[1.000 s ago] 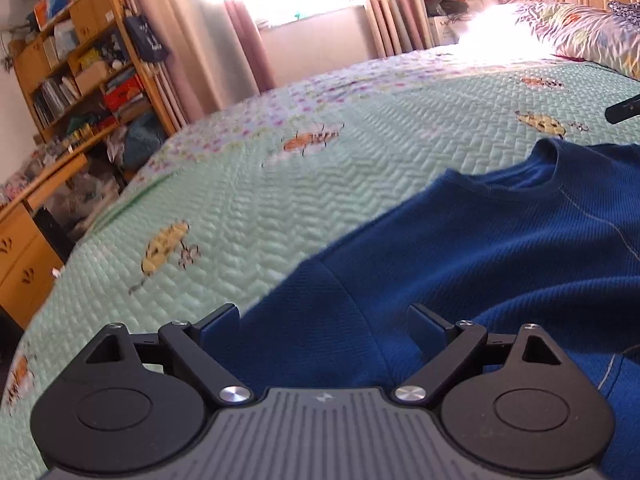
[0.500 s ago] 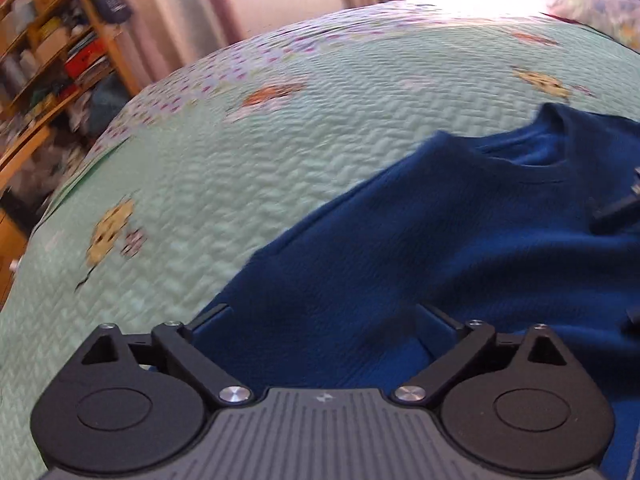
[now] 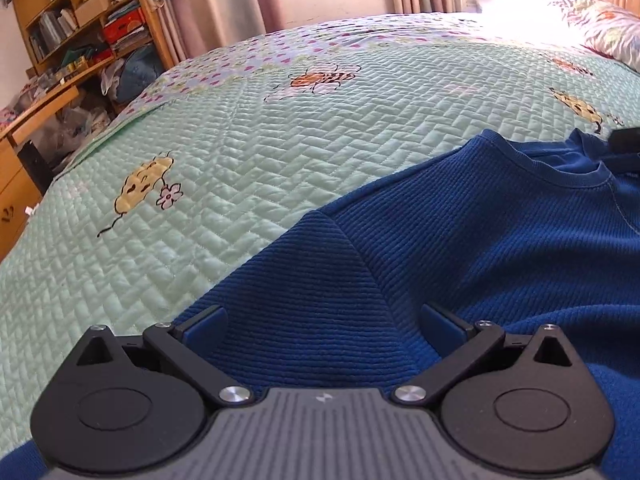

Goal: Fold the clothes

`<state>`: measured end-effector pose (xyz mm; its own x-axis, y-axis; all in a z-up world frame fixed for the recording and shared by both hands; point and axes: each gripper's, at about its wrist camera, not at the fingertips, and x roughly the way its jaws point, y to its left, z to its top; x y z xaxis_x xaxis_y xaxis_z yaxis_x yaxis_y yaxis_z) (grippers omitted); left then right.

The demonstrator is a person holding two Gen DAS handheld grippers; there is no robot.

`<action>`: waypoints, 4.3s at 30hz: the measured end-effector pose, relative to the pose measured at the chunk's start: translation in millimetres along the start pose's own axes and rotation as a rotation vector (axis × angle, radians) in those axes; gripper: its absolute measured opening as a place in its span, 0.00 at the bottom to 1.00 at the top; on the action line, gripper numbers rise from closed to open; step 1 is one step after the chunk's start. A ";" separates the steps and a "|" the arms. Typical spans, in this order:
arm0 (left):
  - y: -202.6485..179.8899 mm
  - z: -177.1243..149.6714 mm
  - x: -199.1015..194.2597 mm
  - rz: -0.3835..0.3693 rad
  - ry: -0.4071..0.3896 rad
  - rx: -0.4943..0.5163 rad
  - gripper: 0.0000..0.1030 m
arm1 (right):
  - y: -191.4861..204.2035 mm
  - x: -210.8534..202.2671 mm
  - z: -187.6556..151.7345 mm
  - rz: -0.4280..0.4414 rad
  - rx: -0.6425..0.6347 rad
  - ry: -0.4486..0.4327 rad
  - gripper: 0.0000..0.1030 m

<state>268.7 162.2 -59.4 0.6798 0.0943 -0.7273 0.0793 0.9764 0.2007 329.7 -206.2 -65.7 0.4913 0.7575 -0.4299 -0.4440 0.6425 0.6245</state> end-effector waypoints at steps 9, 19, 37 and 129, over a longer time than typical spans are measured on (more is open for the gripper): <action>-4.7 -1.2 -14.5 0.058 0.000 -0.012 0.99 | -1.6 -11.0 -2.4 0.043 0.041 0.080 0.89; 15.0 -56.2 -116.6 0.069 -0.142 -0.270 0.96 | 34.2 -109.0 -88.9 0.064 0.149 0.078 0.89; -55.8 -189.7 -211.3 -0.203 -0.085 -0.438 0.96 | 219.0 -144.7 -296.9 -0.434 -1.055 0.067 0.89; -32.7 -151.5 -235.4 -0.695 -0.259 -0.425 0.11 | 18.3 -288.4 -253.0 -0.067 0.102 -0.385 0.86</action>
<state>-4.3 137.5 5.8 0.7274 -0.5498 -0.4106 0.2952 0.7909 -0.5360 -9.7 -383.6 -95.1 0.7699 0.6033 -0.2081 -0.3346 0.6593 0.6733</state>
